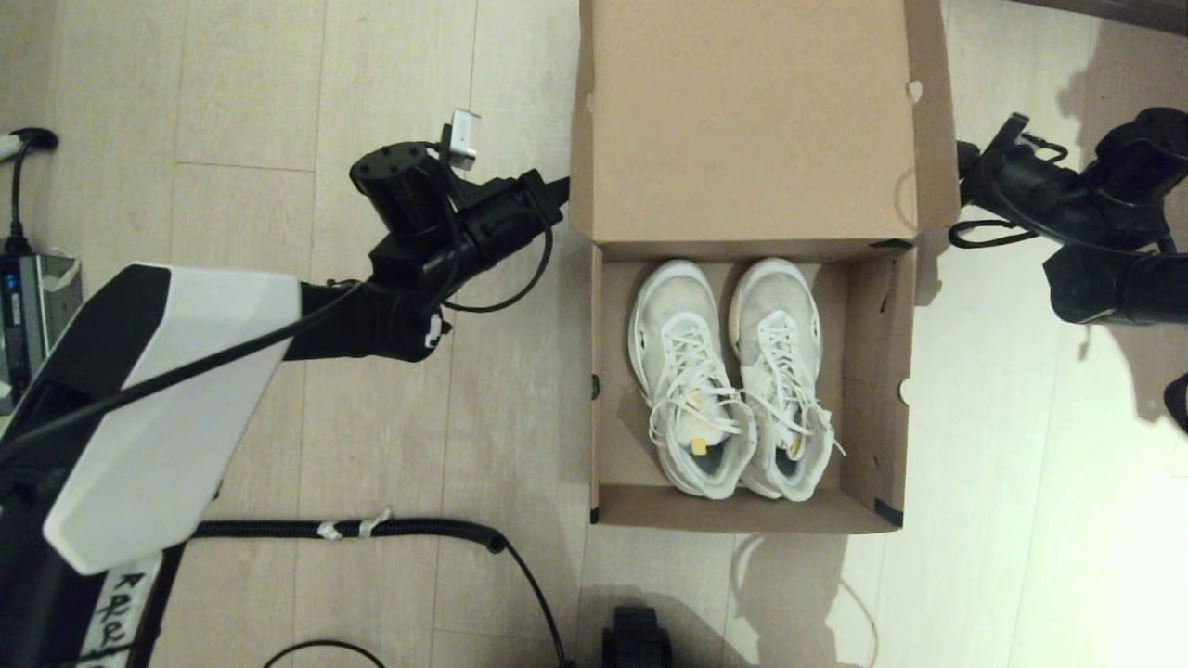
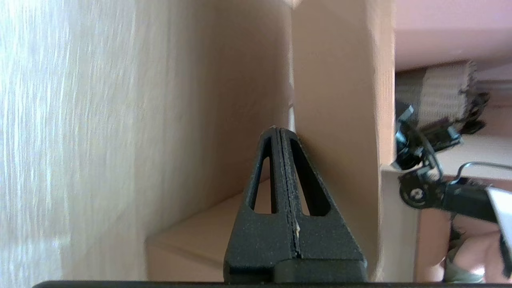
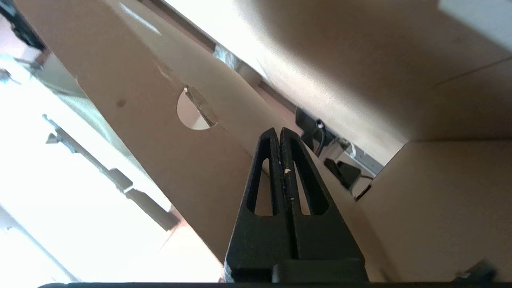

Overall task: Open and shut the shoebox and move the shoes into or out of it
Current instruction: Close the shoe box

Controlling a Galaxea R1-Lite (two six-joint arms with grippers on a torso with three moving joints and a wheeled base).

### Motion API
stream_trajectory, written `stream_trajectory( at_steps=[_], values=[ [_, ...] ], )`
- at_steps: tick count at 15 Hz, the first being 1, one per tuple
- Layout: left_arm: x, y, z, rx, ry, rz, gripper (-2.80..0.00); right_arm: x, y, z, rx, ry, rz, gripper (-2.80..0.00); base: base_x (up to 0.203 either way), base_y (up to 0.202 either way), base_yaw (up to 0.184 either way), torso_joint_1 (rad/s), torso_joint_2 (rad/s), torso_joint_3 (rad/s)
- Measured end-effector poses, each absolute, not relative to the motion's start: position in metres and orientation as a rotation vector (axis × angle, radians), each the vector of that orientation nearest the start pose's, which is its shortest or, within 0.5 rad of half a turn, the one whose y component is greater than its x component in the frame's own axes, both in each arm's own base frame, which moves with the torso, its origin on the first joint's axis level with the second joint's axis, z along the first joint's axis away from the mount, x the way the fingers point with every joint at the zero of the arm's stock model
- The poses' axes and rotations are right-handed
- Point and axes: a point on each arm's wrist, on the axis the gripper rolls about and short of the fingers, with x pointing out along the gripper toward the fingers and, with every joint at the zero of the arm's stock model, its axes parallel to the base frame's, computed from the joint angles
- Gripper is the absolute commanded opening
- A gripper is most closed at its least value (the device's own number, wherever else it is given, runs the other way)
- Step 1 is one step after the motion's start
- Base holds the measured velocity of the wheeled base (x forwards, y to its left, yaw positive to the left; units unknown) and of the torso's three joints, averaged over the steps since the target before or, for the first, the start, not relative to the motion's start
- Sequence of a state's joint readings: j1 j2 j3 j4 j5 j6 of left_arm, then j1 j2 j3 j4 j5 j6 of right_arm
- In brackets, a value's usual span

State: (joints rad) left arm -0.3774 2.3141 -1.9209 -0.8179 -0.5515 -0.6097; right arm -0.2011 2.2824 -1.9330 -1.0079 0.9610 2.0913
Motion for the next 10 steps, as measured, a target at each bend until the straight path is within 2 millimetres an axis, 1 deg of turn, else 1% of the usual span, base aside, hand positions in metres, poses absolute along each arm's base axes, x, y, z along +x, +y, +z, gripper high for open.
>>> stream_trajectory(
  at_steps=[5,10],
  values=[
    [0.428,-0.193,0.288,-0.536,-0.174,-1.047,-2.80,0.438,-0.070,0.317,1.550,0.409,0.988,-2.80,0.000,0.000,0.000,0.000,0.00,0.000],
    [0.406,-0.197,0.311,-0.536,-0.203,-1.080,-2.80,0.418,-0.066,0.341,1.537,0.411,1.019,-2.80,0.000,0.000,0.000,0.000,0.00,0.000]
  ],
)
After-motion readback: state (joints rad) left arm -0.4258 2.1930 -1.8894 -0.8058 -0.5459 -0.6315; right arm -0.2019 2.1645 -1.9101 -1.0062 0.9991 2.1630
